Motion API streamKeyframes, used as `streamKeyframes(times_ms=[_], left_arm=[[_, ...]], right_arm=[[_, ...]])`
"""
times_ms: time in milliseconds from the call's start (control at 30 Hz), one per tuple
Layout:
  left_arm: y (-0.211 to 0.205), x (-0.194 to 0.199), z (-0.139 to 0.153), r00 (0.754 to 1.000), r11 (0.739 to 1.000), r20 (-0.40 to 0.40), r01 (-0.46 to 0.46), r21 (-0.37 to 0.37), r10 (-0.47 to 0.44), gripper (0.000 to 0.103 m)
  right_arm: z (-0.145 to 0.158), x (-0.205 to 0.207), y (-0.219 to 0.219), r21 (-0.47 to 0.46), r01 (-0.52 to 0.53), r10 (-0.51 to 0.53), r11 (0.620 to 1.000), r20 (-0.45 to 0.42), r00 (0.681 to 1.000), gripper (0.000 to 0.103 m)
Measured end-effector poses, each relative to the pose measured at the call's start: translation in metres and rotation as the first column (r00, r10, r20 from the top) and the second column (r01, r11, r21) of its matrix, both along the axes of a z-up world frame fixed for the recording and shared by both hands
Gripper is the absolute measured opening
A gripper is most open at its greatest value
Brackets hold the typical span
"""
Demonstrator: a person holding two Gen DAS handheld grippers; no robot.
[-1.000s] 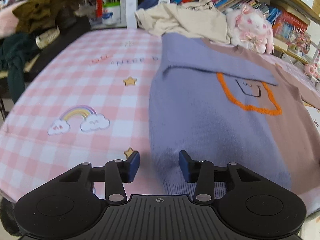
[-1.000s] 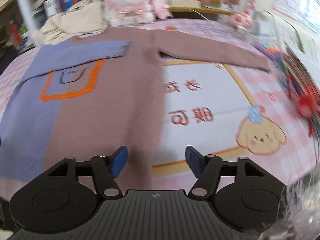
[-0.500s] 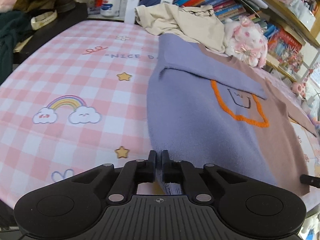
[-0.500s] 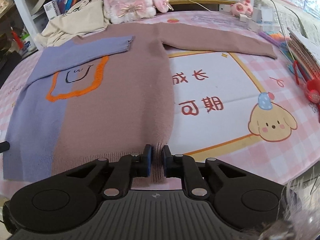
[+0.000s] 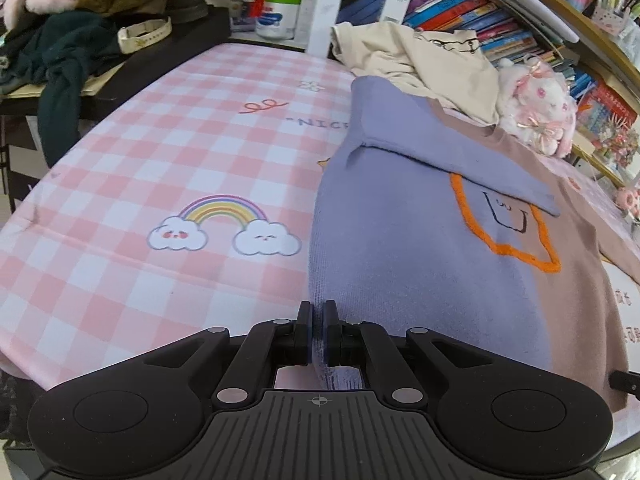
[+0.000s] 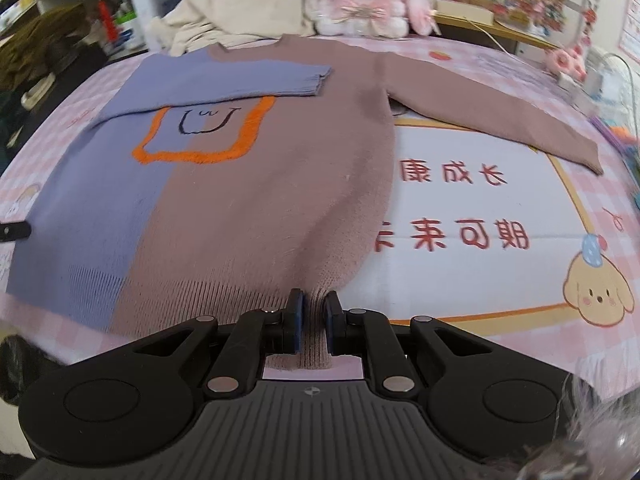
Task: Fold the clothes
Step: 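Pinch the lavender hem with the left gripper while the right gripper pinches the mauve hem, then open both grippers to release the sweater hem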
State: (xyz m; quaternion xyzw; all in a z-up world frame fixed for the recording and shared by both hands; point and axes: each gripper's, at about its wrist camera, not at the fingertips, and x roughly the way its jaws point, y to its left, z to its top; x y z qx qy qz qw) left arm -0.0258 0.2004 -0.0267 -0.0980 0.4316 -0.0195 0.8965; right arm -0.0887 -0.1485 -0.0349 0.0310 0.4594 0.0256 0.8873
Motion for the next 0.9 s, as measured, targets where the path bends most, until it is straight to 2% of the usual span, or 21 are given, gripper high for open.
streamKeyframes(times_ms=[433,767,900], left_arm=[[0.001,-0.011,-0.001,0.999,0.999,0.005,0.032,0.009,-0.032,0.004],[0.007,-0.006,-0.003,0.999,1.0,0.007,0.031,-0.001,-0.031,0.004],[0.006,-0.007,-0.001,1.0,1.0,0.005,0.0,-0.003,0.0,0.01]], right_arm=[[0.0,-0.004,-0.011,0.045,0.08,-0.079,0.996,-0.021,0.997,0.011],[0.0,-0.005,-0.006,0.025,0.07,-0.069,0.997,-0.015,0.997,0.011],[0.0,-0.006,-0.004,0.017,0.077,-0.077,0.997,-0.014,0.997,0.011]])
